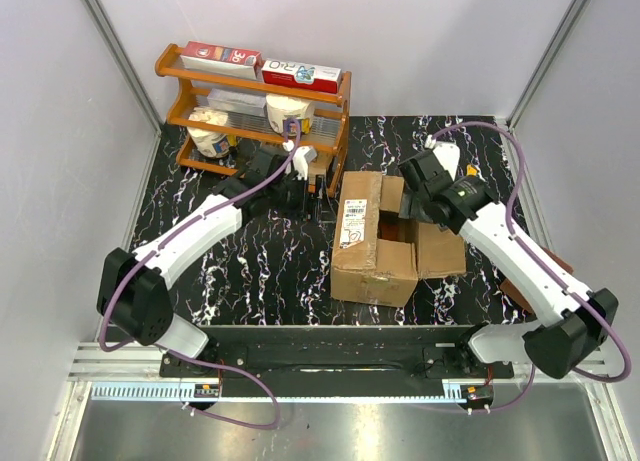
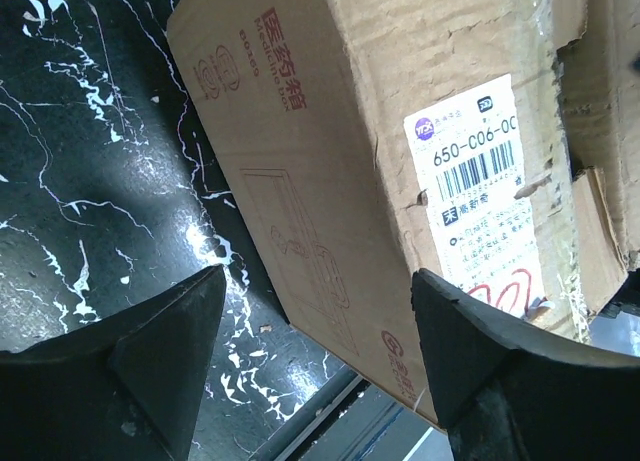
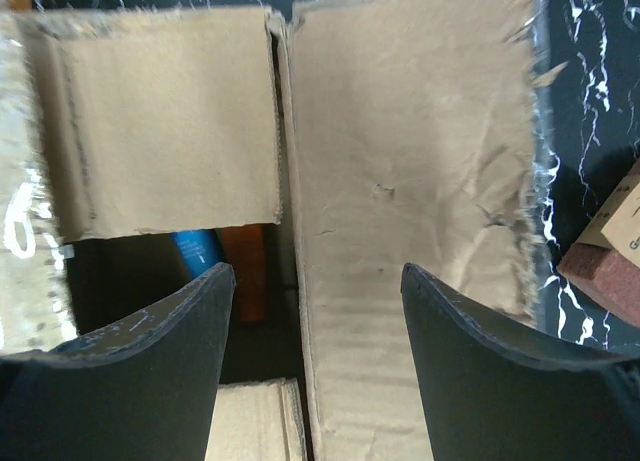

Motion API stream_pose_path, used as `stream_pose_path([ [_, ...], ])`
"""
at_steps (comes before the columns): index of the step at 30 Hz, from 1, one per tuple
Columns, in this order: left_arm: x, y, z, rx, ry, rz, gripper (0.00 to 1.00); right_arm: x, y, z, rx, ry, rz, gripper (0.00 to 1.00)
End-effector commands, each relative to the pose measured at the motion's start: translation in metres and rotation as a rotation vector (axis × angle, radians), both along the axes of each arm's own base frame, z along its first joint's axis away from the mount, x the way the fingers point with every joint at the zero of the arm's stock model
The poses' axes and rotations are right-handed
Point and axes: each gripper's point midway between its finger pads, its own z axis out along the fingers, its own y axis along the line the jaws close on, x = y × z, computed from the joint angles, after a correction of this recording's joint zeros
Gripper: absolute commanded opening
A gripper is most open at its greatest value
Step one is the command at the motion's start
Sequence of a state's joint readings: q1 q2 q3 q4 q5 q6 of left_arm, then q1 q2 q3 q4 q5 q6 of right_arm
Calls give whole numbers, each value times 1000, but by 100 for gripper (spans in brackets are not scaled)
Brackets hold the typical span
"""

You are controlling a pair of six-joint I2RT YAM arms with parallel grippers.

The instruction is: Unpack the express box

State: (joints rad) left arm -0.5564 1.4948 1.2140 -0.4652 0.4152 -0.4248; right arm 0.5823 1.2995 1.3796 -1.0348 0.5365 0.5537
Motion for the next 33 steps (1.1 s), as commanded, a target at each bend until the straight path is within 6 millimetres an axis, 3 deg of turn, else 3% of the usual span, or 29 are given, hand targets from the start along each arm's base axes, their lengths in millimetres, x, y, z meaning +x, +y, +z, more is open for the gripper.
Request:
stream_pose_path([
  [1,9,-2,45,-44,-135,0,80,4,7,-24,24,33,-7,73],
  [6,8,-8,58,-45,-197,-4,82,2,14,-53,69,65,10,69],
  [9,10,-11,59,-26,-215,5,83,2,25,-62,129,69,19,58],
  [13,15,-17,59,25,-228,29,85,4,33,-62,189,54,9,38],
  [14,18,-16,58,47,-236,48,85,5,33,-59,197,43,2,27],
  [18,13,-28,52,110,-236,50,88,5,32,-56,201,30,-7,7],
  [24,13,-41,48,251,-333,90,99,3,30,-57,195,43,-13,2],
  [26,22,-36,45,354,-414,132,99,2,30,-58,196,46,-15,2],
  [28,19,-43,40,431,-486,108,99,2,31,-57,198,45,-11,2],
  [33,15,-56,35,470,-553,84,99,2,31,-57,198,48,-6,3],
])
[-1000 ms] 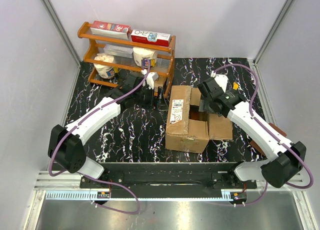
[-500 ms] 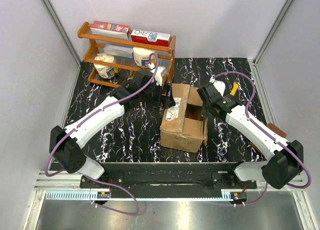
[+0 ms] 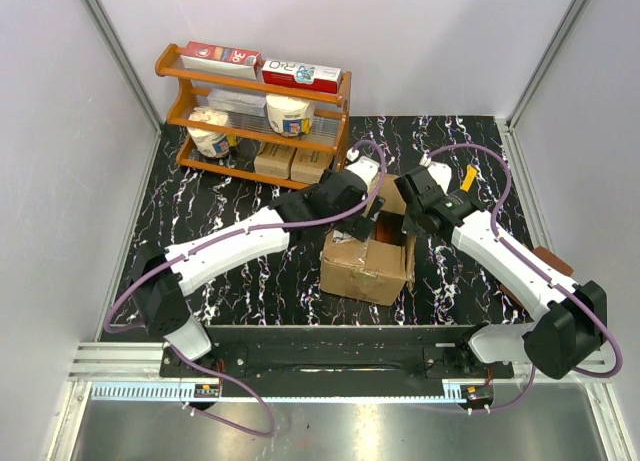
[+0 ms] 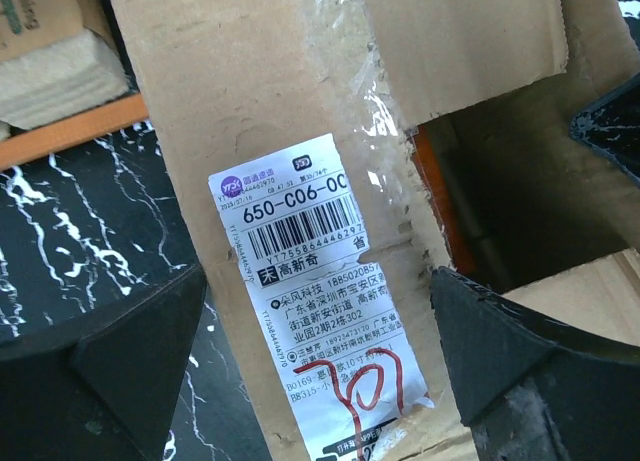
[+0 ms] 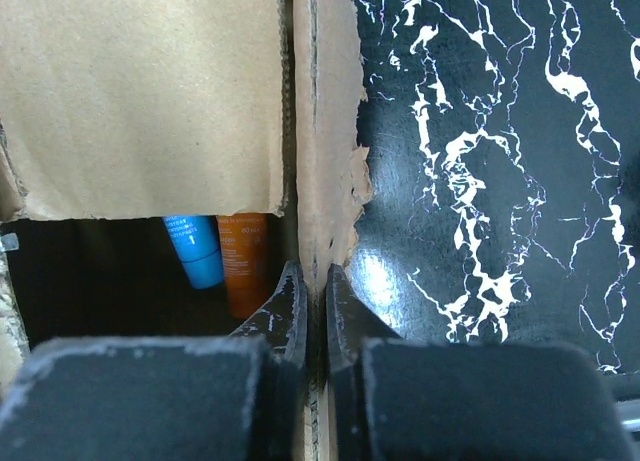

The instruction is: Unpack the express box

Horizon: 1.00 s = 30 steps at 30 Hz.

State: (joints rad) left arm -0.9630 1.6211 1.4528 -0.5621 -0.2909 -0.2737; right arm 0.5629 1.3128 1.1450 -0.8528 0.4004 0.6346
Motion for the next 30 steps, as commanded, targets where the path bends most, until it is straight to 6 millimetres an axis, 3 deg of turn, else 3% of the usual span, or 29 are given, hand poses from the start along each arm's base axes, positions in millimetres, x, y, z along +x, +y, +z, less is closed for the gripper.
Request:
stream_pose_path([
  [1,19,3,18,56,-154,50,99,6,11,17,85,-61,-7,3],
  [8,14,-10,21,28,-238,-2,99,7,12,19,91,-66,-14,5],
  [15,9,-9,12,36,-285,-20,99,8,14,17,98,-58,-17,6],
  [17,9,-11,17,21,-318,-23,99,8,14,16,100,-55,-17,7],
  [24,12,-3,9,120,-398,25,99,8,14,17,99,-58,-19,7],
  [30,18,6,16,205,-449,68,99,9,14,16,97,-56,-20,7],
])
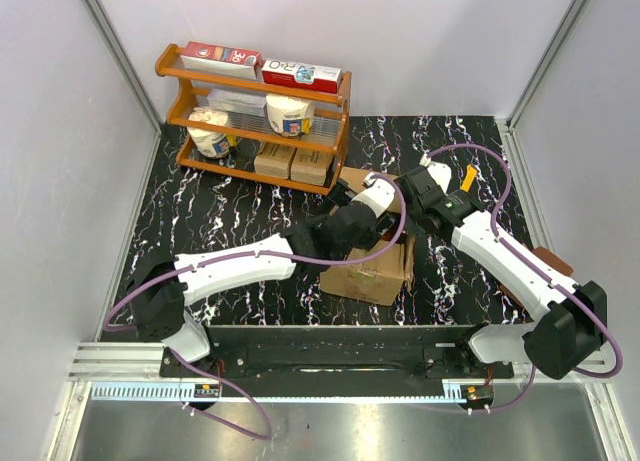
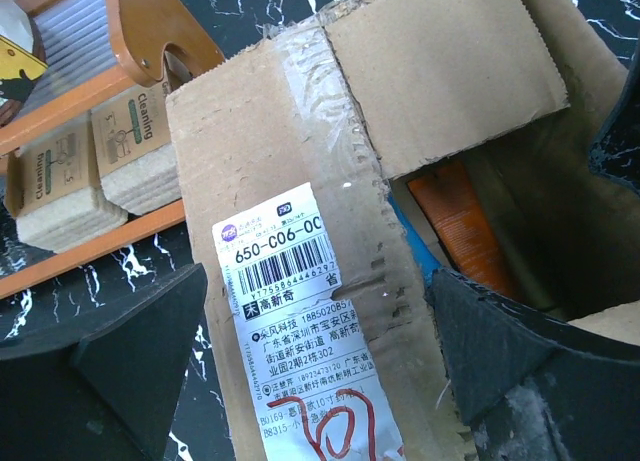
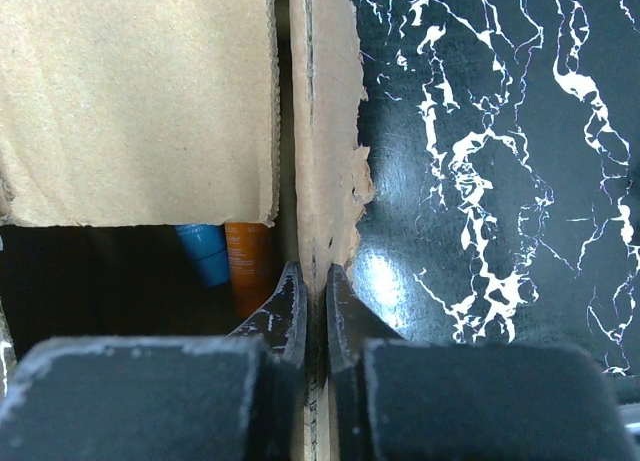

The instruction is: Unpack the express box

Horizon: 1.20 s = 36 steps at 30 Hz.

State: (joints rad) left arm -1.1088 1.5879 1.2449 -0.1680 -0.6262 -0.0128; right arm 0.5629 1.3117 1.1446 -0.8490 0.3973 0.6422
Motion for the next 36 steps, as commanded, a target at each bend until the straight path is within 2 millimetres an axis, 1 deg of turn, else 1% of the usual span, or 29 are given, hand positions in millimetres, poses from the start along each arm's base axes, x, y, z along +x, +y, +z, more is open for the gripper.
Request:
stream_pose_path([
  [1,12,18,9,77,-71,90,99,8,13,16,87,-54,-13,7],
  [4,12,17,10,85,-49,99,99,9,13,16,85,-55,-14,8],
  [5,11,20,5,116,-28,103,99,9,13,17,84,-56,-10,7],
  [6,12,15,6,101,-12,116,99,9,13,16,82,-55,-11,8],
  [8,10,18,1,135,18,128,99,10,13,17,81,-56,-10,8],
  [10,12,16,1,136,32,154,99,11,14,17,80,-55,-9,7],
  [11,11,19,-2,156,45,160,99,11,14,17,79,-54,-9,7],
  [15,11,18,3,138,56,182,99,11,13,17,74,-50,-11,7],
  [19,11,24,12,89,52,216,99,12,11,15,63,-43,-21,6],
  [20,13,28,13,80,53,227,99,11,11,15,61,-43,-22,5],
  [22,14,35,25,21,55,249,99,11,9,15,53,-42,-31,3],
  [23,14,38,25,3,63,251,99,11,9,14,50,-41,-32,2],
  [24,14,42,37,-54,65,259,99,11,7,14,44,-41,-33,1],
  [26,17,49,41,-119,106,257,99,10,6,14,42,-41,-37,1],
  [27,16,54,52,-196,120,267,99,10,6,14,42,-41,-37,1],
  [29,21,64,52,-275,182,264,99,9,5,12,39,-37,-37,1],
  [30,21,70,61,-341,196,276,99,9,5,12,36,-37,-39,1],
  [32,27,81,57,-403,245,279,99,9,3,12,34,-38,-42,1],
  [33,28,86,61,-445,258,286,99,9,3,11,33,-36,-43,1],
  [34,34,96,59,-469,277,303,99,9,3,12,31,-37,-40,1],
  [36,36,108,52,-490,300,336,99,9,3,12,31,-38,-40,1],
])
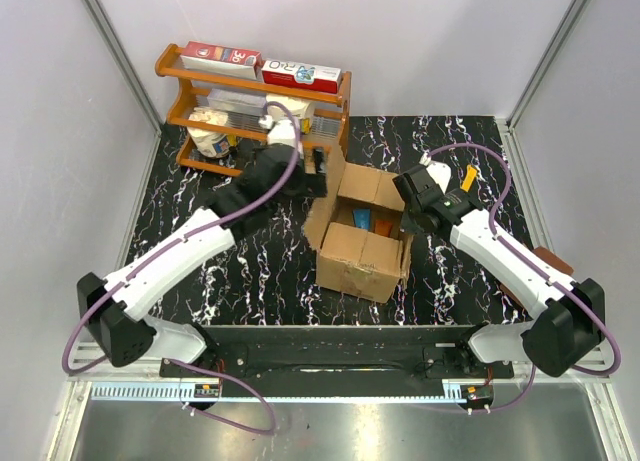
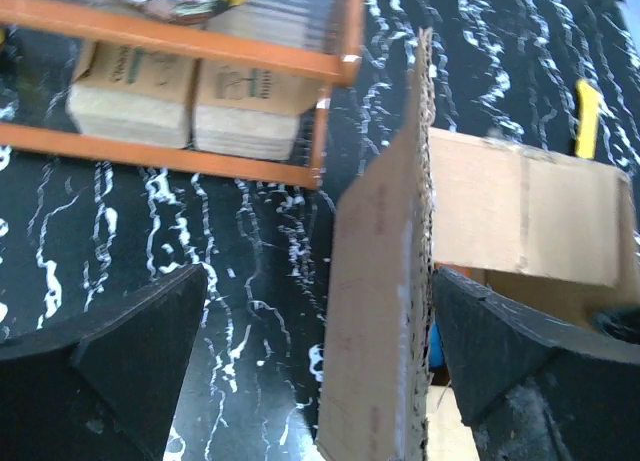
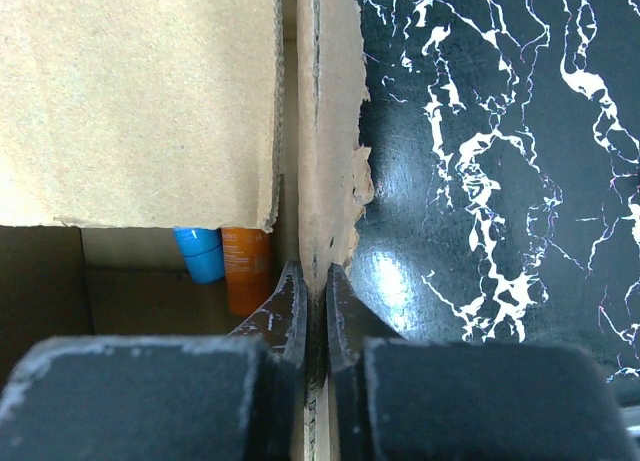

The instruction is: Unpack the express box

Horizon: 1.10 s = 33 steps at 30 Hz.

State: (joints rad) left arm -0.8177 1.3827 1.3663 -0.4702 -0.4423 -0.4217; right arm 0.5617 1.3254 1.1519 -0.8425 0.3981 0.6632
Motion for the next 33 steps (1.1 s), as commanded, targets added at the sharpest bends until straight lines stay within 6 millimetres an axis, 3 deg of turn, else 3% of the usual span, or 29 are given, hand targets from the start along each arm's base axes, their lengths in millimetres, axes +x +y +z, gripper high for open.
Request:
stream_pose_path([
  [1,6,26,-26,-87,111,56,99,6,0,13,16,-38,-24,1],
  [8,7,47,-70,-59,186,100,99,6,2,12,19,-34,-19,1],
  [13,9,56,-84,-46,211,152,99,6,1,13,17,-35,-17,1],
  [15,10,50,-90,-58,230,135,96,6,1,12,18,-32,-19,1],
  [19,5,14,-93,-135,283,-27,81,6,2,11,17,-28,-11,2],
  [20,5,8,-96,-139,296,-47,72,6,2,12,18,-29,-9,2],
  [23,4,-2,-101,-154,329,-82,56,5,3,13,26,-32,-8,2],
  [28,0,-12,-103,-159,344,-151,54,4,3,13,32,-34,-7,2],
  [30,-3,-18,-93,-184,316,-197,47,4,4,13,34,-32,-4,2],
  [31,-6,-25,-88,-218,302,-245,40,4,4,13,35,-32,-5,2],
  [33,-12,-34,-74,-270,266,-310,0,5,4,14,37,-35,-3,2],
])
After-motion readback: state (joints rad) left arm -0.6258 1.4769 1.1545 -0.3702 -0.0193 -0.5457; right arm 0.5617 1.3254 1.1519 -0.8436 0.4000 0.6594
